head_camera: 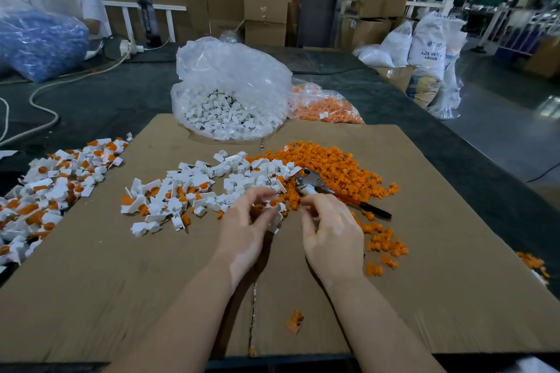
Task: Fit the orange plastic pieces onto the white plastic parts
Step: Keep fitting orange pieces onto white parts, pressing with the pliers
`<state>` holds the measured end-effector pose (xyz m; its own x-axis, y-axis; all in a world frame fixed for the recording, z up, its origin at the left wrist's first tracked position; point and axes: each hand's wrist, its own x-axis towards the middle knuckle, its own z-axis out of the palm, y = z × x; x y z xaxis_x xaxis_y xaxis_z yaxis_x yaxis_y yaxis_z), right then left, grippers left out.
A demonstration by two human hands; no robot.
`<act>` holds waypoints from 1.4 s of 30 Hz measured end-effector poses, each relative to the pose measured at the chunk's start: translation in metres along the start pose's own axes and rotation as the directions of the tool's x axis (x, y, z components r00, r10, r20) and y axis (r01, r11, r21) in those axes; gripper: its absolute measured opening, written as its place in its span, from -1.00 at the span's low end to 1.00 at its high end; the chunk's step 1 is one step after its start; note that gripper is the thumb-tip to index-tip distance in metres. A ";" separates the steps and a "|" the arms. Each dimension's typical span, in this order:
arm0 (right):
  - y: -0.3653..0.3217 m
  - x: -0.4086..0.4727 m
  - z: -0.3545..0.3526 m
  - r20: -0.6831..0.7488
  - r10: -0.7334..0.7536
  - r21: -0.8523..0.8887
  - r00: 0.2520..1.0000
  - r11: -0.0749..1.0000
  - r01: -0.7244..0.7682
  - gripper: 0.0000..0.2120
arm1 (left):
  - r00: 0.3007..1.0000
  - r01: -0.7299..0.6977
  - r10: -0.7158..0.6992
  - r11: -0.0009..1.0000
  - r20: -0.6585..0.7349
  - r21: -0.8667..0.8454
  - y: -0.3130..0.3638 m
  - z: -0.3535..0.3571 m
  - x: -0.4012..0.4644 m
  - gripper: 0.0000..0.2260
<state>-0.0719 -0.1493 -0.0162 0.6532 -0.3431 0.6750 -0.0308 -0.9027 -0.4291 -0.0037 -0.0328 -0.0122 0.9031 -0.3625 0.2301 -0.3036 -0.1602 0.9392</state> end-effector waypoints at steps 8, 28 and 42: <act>-0.003 -0.003 0.002 0.141 0.072 -0.236 0.987 0.971 -0.037 -0.79 | 0.853 0.168 -0.139 0.986 -0.503 0.013 -0.010 -0.009 0.007 -0.75; 0.004 -0.002 0.007 0.305 0.094 -0.152 0.948 0.987 -0.049 -0.92 | 0.971 -0.073 0.204 0.753 -0.126 0.654 -0.010 0.003 -0.001 -0.86; 0.002 0.001 0.005 0.299 0.079 -0.041 0.951 0.997 -0.070 -0.87 | 0.973 -0.226 0.227 0.864 0.052 0.451 -0.007 0.005 0.000 -0.87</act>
<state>-0.0678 -0.1499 -0.0193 0.8447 -0.3203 0.4288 -0.1076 -0.8864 -0.4503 -0.0030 -0.0364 -0.0205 0.7937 -0.4362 0.4239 -0.6028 -0.4705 0.6445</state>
